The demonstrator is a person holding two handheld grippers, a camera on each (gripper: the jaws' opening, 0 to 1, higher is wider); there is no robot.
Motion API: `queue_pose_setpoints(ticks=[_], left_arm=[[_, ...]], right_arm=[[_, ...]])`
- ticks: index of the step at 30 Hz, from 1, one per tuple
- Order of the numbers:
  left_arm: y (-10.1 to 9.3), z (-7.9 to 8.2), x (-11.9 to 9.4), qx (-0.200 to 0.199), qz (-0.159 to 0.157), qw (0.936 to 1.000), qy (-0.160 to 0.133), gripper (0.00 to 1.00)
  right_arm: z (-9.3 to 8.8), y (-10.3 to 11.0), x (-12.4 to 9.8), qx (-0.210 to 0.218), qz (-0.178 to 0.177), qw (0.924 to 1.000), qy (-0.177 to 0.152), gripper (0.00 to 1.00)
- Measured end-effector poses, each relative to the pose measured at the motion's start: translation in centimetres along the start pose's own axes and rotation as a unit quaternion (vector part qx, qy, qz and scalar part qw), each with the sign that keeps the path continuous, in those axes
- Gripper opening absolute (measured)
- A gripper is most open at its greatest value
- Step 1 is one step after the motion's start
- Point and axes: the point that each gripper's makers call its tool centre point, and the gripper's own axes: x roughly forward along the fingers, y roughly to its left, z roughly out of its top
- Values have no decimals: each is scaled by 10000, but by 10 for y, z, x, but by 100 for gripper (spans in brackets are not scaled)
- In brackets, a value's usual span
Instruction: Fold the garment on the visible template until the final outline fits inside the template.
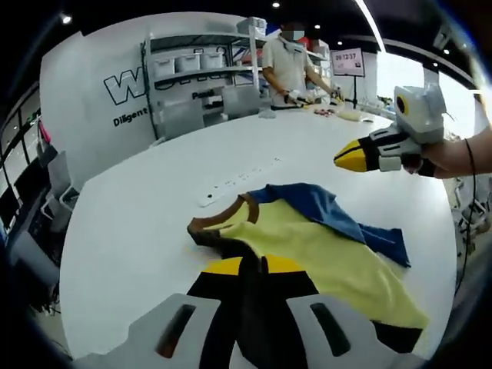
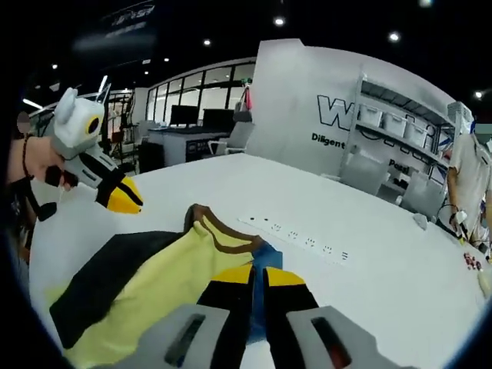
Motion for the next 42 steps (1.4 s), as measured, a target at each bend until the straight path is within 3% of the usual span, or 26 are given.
queue_pose_setpoints(ticks=[4, 6, 9, 15, 21, 27, 42], left_arm=[[-11, -3, -6, 9, -48, 10000, -56, 5], [-14, -6, -9, 72, -34, 10000, -43, 5], [-22, -8, -16, 81, -43, 9999, -100, 5], [-38, -19, -27, -462, -31, 9986, -247, 4], [-57, -38, -38, -391, -26, 9991, -138, 4], [-72, -54, -49, -409, -14, 9992, -33, 4], [-104, -80, -69, -312, -87, 9994, 120, 4]], right_arm=[[-7, 6, -11, 74, -20, 10000, 41, 0], [-14, 11, -18, 565, -22, 9984, 61, 0], [-25, 17, -26, 441, -49, 9989, 137, 0], [-45, 29, -43, 398, -93, 9988, 282, 0], [-65, 40, -57, 414, -127, 9980, 455, 0], [-74, 45, -66, 448, -150, 9975, 524, 0], [-107, 61, -77, 720, -172, 9936, 852, 0]])
